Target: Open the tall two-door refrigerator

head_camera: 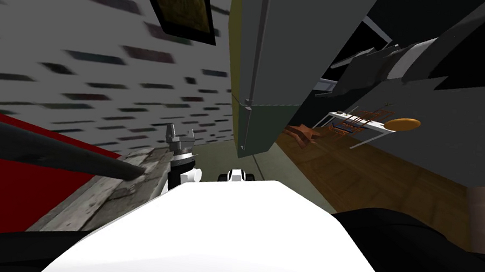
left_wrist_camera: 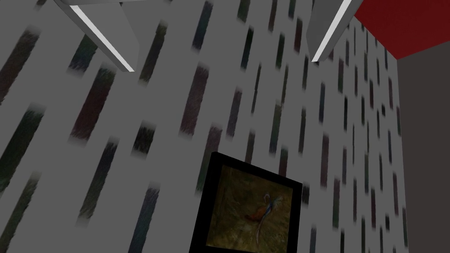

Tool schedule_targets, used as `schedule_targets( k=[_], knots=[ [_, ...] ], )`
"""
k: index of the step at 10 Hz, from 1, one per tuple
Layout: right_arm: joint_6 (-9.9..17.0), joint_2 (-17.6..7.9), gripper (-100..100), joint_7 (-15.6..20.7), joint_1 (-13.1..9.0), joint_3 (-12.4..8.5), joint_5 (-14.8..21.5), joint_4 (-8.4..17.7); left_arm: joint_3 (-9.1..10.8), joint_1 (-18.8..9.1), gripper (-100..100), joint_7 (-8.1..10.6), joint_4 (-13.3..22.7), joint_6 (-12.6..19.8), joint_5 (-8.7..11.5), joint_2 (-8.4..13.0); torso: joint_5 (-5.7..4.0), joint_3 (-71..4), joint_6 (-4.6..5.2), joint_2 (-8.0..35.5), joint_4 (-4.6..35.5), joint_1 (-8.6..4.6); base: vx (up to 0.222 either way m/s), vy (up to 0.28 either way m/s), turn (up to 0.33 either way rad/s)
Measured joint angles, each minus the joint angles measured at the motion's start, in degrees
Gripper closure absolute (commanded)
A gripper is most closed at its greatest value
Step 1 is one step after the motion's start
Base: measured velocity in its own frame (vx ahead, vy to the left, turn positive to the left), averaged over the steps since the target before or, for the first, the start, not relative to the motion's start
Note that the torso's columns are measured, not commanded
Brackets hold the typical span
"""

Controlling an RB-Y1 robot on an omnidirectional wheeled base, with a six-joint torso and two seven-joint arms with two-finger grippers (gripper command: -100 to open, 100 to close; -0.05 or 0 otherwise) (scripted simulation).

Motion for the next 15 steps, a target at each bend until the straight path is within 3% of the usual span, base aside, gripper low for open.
schedule_targets(
  k=[4, 7, 11, 13, 15],
  knots=[
    [-2.2, -6.3, -100, 0.1, 0.3, -5.6, 4.9, 2.6, 0.00, 0.0, 0, 0.00, 0.0, 0.0, 0.0, 0.0, 0.07, -0.1, -0.02, -0.2, -0.1, 0.16, 0.072, 0.074, -0.038],
    [-3.9, -11.7, -100, 1.3, 0.6, -10.2, 8.0, 6.1, 0.00, 0.0, 0, 0.00, 0.0, 0.0, 0.0, 0.0, 0.06, -0.1, 0.00, -0.1, 0.0, 0.19, 0.071, 0.079, -0.032],
    [-6.4, -16.7, -100, 1.9, 0.7, -15.8, 12.1, 8.2, 0.00, 0.0, 0, 0.00, 0.0, 0.0, 0.0, 0.0, 0.05, 0.0, 0.01, -0.1, 0.0, 0.14, 0.057, 0.077, -0.029],
    [-7.0, -20.1, -100, 2.8, 1.2, -18.2, 13.5, 10.7, 0.00, 0.0, 0, 0.00, 0.0, 0.0, 0.0, 0.0, 0.07, -0.1, 0.00, -0.2, 0.0, 0.17, 0.082, 0.090, -0.044],
    [-9.1, -23.8, -100, 3.9, 1.2, -21.9, 16.3, 12.9, -0.01, 0.0, 0, 0.00, 0.0, 0.0, 0.0, 0.0, 0.10, -0.2, -0.01, -0.3, -0.1, 0.30, 0.106, 0.117, -0.036]
  ],
)
